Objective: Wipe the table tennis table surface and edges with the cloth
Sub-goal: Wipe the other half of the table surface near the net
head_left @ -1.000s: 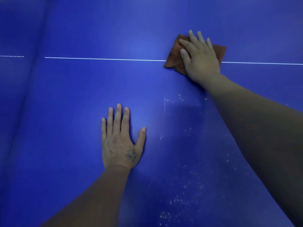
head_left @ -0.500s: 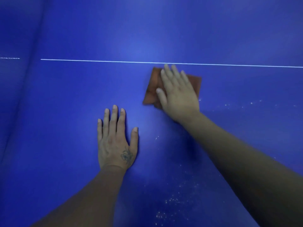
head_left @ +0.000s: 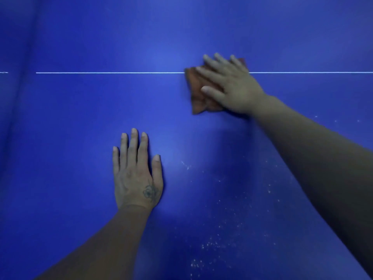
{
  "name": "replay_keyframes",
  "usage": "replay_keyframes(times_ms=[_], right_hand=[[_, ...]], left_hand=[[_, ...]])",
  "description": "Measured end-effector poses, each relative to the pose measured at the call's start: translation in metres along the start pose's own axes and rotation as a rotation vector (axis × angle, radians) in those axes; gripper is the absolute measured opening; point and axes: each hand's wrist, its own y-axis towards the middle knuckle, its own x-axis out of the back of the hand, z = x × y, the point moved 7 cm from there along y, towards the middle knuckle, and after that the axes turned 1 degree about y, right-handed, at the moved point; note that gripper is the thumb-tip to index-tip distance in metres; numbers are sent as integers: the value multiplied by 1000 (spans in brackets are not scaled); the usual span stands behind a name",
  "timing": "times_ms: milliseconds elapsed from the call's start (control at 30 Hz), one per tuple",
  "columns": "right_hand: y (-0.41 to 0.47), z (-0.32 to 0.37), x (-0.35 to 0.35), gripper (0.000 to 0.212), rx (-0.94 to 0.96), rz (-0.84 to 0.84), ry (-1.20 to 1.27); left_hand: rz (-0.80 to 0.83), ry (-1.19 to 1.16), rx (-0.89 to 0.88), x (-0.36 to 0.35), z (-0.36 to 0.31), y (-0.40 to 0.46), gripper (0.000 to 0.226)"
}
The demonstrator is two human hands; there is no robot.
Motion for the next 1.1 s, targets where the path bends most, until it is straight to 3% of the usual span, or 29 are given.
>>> replay_keyframes(times_ms=[100, 200, 500, 600, 767, 833, 933, 1100], right_hand=[[-21, -35, 6, 70, -191, -68, 69], [-63, -19, 0, 66, -268, -130, 11], [-203, 109, -40, 71, -125, -78, 83], [-189, 95, -33, 61, -141, -140, 132], [-97, 10, -12, 63, -550, -239, 201], [-61, -4, -9, 59, -617, -229, 188], [-27, 6, -10, 58, -539, -187, 110], [-43, 67, -21, 55, -226, -176, -9]], left_hand=[[7, -4, 1, -1, 0, -1, 66], [12, -6, 5, 0, 0, -1, 66], [13, -26, 8, 0, 0, 0, 66], [12, -36, 10, 1, -1, 0, 66], [21, -20, -6, -2, 1, -1, 64], [24, -19, -2, -2, 2, -1, 64], [13, -23, -6, -2, 0, 0, 64], [-5, -20, -18, -1, 1, 0, 64]])
